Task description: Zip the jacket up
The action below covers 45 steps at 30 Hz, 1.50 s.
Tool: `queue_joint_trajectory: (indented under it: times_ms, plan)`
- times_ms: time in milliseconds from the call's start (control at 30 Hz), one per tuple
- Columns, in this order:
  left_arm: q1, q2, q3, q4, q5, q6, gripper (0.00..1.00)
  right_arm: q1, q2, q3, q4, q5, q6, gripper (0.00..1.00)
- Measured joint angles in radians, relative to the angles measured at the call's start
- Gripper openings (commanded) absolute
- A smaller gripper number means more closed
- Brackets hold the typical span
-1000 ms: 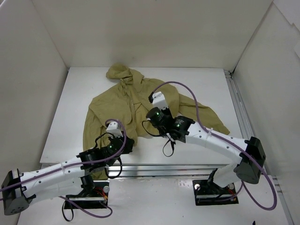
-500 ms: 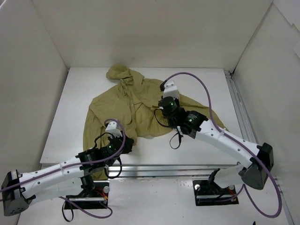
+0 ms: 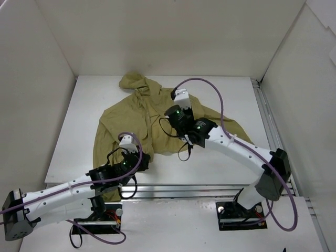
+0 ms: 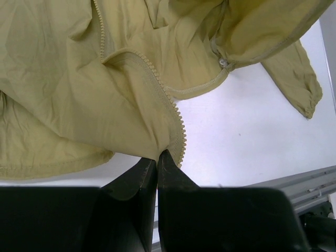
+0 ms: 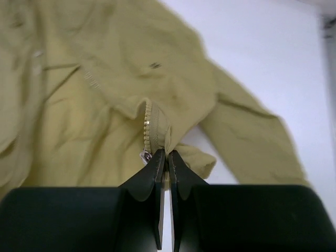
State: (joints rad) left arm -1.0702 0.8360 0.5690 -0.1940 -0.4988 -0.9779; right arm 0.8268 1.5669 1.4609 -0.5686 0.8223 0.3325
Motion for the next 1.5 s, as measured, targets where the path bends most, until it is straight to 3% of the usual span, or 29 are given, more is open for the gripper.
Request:
queue_joint_trajectory:
  times_ms: [233, 533, 1000, 1500]
  plan:
    - [0.000, 0.021, 0.010, 0.037, -0.004, 0.056, 0.00, -0.053, -0.359, -0.423, 0.270, -0.350, 0.013, 0.00]
    - [0.011, -0.031, 0.010, 0.198, -0.008, 0.219, 0.00, -0.085, -0.593, -0.566, 0.493, -0.565, 0.028, 0.00]
    - [0.026, -0.025, 0.005, 0.565, 0.034, 0.555, 0.00, -0.085, -0.636, -0.767, 0.669, -0.764, 0.053, 0.00]
    - [0.038, 0.076, -0.044, 0.761, 0.105, 0.696, 0.00, -0.087, -0.625, -0.782, 0.816, -0.870, 0.118, 0.00]
